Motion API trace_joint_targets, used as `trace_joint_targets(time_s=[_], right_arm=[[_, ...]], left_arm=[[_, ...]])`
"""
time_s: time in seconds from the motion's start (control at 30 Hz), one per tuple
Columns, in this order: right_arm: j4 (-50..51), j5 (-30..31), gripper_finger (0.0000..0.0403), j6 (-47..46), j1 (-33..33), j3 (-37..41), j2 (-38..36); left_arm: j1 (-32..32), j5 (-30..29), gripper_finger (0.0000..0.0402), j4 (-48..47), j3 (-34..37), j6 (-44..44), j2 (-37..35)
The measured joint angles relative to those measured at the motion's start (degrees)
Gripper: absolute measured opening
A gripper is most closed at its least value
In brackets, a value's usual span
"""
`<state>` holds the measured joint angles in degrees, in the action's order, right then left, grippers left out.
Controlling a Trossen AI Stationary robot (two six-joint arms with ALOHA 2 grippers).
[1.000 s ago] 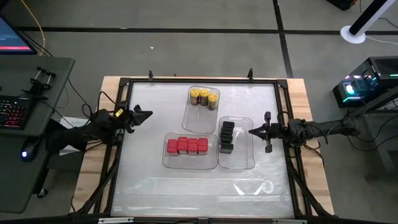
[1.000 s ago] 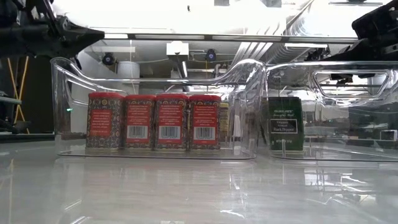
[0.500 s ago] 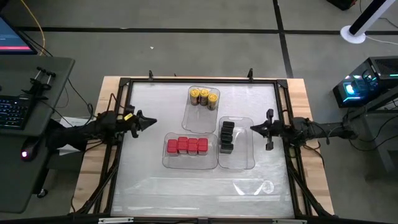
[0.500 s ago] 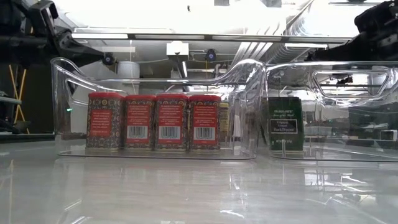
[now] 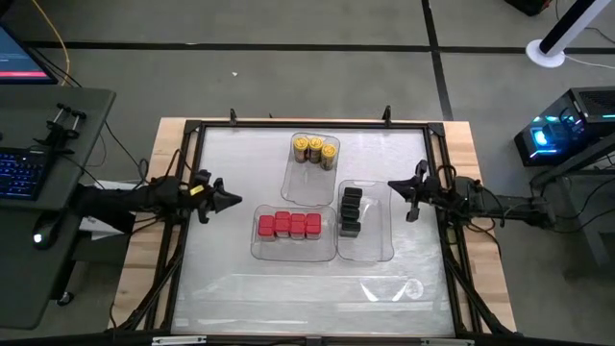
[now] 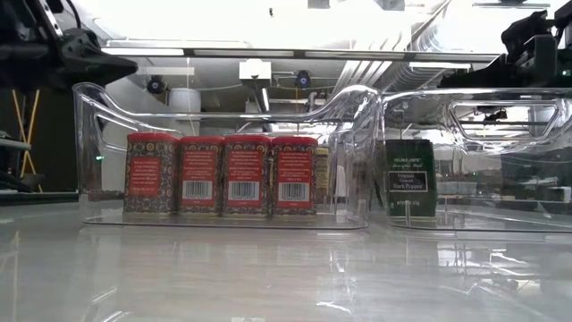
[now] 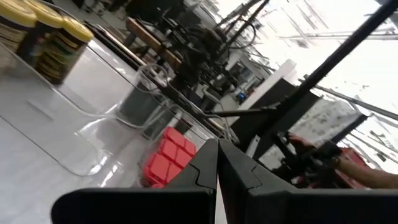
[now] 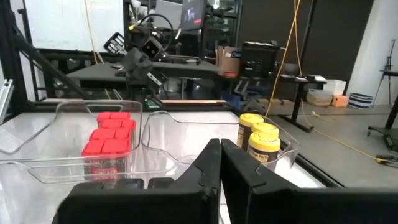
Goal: Sort spices by type
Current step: Return to Home Position
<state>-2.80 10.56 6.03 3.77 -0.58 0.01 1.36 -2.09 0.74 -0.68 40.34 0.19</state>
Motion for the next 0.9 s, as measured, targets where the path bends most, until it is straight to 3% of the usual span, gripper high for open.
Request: trace_joint_targets(time_s=[0.73, 0.8, 0.9], right_arm=[[0.08, -0.02, 0.0001, 0.01, 0.00, 0.02, 0.76], [0.08, -0.02, 0.0001, 0.01, 0.00, 0.02, 0.76], [0.08, -0.02, 0.0001, -0.01, 0.00, 0.02, 0.76]], left_arm=[[1.32, -0.07, 0.0000, -0.01, 0.01, -0.03, 0.00], [1.30, 0.27, 0.0000, -0.11, 0.01, -4.62, 0.00], [1.24, 0.90, 0.0000, 0.35, 0.04, -20.48, 0.02]])
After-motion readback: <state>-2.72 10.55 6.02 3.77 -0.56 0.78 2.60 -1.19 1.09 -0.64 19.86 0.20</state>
